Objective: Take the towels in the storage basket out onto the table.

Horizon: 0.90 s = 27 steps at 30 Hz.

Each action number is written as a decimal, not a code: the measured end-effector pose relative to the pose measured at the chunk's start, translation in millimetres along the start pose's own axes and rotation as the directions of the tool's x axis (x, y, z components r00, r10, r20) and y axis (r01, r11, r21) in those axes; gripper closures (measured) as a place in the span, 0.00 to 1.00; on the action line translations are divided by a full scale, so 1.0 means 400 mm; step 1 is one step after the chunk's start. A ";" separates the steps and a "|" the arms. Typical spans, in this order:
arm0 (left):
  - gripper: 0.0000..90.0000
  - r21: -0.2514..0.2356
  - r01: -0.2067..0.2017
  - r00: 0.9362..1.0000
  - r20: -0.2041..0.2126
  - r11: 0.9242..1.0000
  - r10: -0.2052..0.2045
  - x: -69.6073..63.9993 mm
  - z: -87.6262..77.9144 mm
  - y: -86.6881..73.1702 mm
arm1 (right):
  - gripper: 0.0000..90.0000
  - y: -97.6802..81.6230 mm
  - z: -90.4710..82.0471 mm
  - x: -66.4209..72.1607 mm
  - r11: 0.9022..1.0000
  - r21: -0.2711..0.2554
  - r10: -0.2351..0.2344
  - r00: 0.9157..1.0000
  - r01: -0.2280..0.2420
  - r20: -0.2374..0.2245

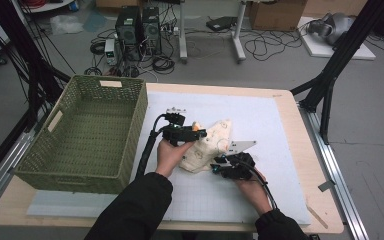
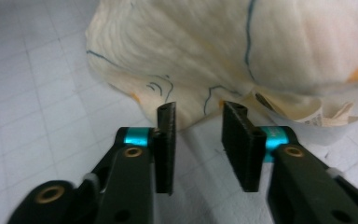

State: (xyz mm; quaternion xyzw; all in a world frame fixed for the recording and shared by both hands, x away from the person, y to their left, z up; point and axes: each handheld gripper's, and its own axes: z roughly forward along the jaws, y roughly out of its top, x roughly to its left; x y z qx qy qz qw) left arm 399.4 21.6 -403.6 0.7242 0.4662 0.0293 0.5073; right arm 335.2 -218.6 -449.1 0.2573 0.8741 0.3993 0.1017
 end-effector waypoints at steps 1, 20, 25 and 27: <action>0.44 0.000 0.000 1.000 0.000 1.000 0.000 0.000 0.000 0.000 | 0.76 0.000 0.001 0.000 1.000 -0.004 -0.001 1.000 0.001 0.001; 0.42 0.000 -0.005 1.000 0.002 1.000 0.005 0.006 -0.001 -0.007 | 0.77 0.019 -0.029 0.038 0.996 -0.069 -0.062 0.998 0.061 -0.013; 0.38 -0.008 -0.001 1.000 0.005 1.000 0.001 0.003 -0.001 -0.005 | 0.86 0.016 0.019 0.033 0.999 -0.015 -0.049 0.999 0.049 -0.015; 0.37 -0.011 0.002 1.000 0.003 1.000 -0.002 0.004 -0.002 -0.005 | 0.94 0.017 0.020 0.035 0.999 -0.019 -0.045 0.999 0.045 -0.023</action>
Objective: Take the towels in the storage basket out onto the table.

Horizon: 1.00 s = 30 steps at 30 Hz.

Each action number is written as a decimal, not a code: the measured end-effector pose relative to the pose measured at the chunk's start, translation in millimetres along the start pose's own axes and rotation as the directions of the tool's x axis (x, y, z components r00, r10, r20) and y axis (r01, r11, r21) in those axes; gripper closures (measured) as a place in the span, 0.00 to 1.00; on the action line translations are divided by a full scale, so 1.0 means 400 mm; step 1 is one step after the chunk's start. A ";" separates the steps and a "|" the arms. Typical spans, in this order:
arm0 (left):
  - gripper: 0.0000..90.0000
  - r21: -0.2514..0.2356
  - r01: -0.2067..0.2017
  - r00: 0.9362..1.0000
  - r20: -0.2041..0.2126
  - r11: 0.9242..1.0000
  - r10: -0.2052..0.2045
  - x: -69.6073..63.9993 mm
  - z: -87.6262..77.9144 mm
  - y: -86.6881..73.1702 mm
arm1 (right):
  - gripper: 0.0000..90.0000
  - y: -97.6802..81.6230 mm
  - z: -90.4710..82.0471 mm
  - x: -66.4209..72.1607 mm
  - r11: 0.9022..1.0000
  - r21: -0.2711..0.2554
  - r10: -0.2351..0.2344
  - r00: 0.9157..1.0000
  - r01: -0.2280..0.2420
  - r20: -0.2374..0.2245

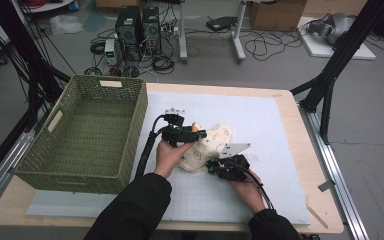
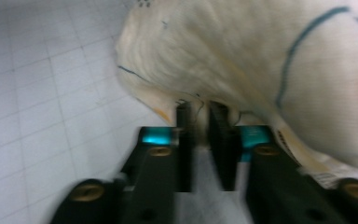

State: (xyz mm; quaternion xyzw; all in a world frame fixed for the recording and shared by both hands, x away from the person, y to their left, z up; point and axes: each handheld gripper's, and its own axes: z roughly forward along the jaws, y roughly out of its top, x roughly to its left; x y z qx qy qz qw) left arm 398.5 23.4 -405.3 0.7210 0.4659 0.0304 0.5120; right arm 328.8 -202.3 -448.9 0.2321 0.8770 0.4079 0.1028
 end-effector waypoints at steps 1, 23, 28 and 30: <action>0.36 -0.002 0.001 1.000 -0.001 1.000 -0.001 0.002 -0.003 0.001 | 0.96 0.001 0.002 0.000 1.000 -0.001 -0.011 1.000 0.011 -0.002; 0.36 0.041 -0.060 0.998 -0.031 0.997 0.061 0.020 -0.041 -0.049 | 0.97 -0.155 -0.232 -0.057 0.995 0.038 0.087 0.995 -0.089 0.044; 0.39 0.073 -0.107 0.991 -0.069 0.992 0.112 0.006 -0.048 -0.076 | 0.97 -0.197 -0.268 -0.065 0.993 0.041 0.107 0.992 -0.110 0.063; 0.39 0.092 -0.122 0.988 -0.088 0.988 0.130 0.003 -0.055 -0.090 | 0.96 -0.206 -0.276 -0.060 0.992 0.052 0.113 0.992 -0.116 0.060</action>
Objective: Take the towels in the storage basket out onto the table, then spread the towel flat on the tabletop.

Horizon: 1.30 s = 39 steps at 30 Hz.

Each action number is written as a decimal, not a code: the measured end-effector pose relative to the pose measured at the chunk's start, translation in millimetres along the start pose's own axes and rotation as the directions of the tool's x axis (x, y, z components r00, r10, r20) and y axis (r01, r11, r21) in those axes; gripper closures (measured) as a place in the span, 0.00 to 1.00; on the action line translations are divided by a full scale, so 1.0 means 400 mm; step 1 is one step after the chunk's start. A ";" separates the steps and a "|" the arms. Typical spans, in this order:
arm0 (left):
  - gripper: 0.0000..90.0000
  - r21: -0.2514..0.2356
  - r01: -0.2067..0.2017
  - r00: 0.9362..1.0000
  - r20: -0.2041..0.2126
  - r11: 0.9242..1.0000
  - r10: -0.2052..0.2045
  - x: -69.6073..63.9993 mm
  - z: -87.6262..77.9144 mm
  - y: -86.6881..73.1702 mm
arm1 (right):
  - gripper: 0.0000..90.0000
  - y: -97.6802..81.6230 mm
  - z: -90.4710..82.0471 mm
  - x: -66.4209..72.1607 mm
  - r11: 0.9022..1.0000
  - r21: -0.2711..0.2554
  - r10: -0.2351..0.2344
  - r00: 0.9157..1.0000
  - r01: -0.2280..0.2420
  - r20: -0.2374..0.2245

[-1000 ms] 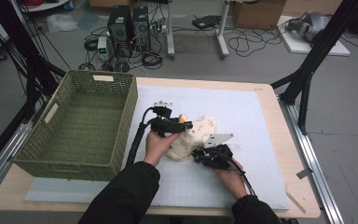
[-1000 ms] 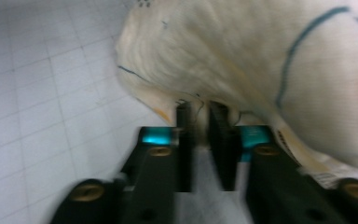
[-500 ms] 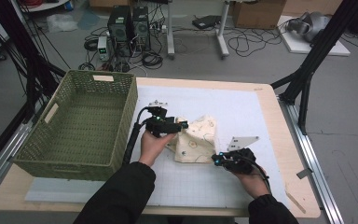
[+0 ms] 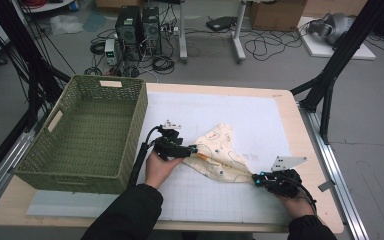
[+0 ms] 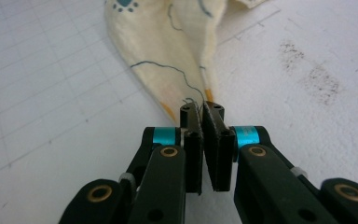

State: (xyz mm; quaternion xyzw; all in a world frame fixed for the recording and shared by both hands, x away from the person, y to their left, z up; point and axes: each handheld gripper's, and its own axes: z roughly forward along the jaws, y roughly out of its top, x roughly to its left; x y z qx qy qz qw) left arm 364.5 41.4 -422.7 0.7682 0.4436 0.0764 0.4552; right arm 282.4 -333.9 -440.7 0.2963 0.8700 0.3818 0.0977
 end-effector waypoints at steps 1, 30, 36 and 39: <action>0.40 -0.005 0.002 1.000 -0.002 1.000 -0.002 0.000 -0.003 -0.004 | 0.96 -0.002 -0.001 0.003 1.000 -0.004 -0.005 1.000 0.005 -0.006; 0.81 0.031 -0.064 0.998 -0.001 0.997 0.064 -0.040 -0.102 -0.093 | 0.97 0.014 0.002 0.041 0.997 0.030 -0.069 0.987 0.074 -0.147; 0.66 0.010 -0.095 0.995 0.030 0.995 0.095 -0.041 -0.104 -0.079 | 0.80 0.037 -0.035 0.035 0.997 -0.053 -0.063 0.992 0.057 -0.108; 0.67 0.058 -0.100 0.995 0.007 0.993 0.100 -0.034 -0.056 -0.087 | 0.74 0.057 0.000 0.023 0.996 -0.049 -0.076 0.992 0.071 -0.102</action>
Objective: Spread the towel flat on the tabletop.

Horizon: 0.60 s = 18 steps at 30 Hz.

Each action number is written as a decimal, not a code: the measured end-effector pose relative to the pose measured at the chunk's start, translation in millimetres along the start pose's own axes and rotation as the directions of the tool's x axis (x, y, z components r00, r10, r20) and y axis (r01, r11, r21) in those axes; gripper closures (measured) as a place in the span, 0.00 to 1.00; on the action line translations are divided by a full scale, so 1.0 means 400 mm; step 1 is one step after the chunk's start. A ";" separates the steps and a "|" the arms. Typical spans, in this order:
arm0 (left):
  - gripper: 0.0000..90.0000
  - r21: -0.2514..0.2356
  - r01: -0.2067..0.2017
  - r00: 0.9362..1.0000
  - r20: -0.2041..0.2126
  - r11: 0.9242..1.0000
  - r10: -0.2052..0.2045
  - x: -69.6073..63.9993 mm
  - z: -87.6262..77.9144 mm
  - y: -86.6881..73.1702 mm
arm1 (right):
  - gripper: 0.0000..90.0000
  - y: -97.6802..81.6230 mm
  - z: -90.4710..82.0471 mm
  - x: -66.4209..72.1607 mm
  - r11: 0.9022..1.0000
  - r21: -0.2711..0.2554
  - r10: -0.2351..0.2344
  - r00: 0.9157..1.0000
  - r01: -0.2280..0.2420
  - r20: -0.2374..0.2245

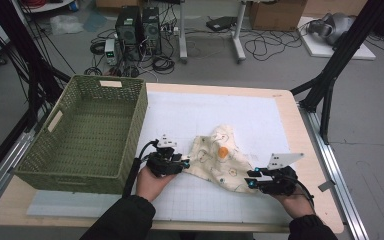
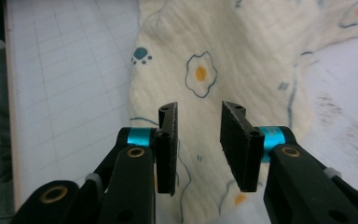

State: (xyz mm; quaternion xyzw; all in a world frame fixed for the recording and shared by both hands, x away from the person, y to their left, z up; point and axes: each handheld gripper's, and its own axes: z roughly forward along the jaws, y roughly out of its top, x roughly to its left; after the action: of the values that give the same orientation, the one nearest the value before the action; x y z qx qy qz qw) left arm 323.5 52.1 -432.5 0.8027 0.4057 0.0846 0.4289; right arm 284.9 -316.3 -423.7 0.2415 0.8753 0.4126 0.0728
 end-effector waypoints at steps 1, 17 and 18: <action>0.69 0.000 0.000 1.000 0.000 1.000 0.000 0.000 0.000 0.000 | 0.73 0.000 0.011 -0.001 1.000 0.008 0.001 1.000 -0.001 -0.007; 0.93 0.057 0.013 1.000 -0.028 0.998 -0.012 -0.027 -0.044 -0.027 | 0.96 -0.005 0.050 0.002 0.995 0.087 -0.036 0.994 0.045 -0.102; 0.91 0.054 0.011 1.000 -0.018 0.998 -0.010 -0.029 -0.050 -0.026 | 0.88 -0.004 0.041 -0.001 0.998 0.064 -0.022 0.994 0.029 -0.109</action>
State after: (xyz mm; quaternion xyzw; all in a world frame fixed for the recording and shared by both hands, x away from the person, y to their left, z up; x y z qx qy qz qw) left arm 300.2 59.2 -425.7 0.8111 0.4161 0.0785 0.4036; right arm 290.1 -306.0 -435.4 0.2099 0.8940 0.3952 0.0227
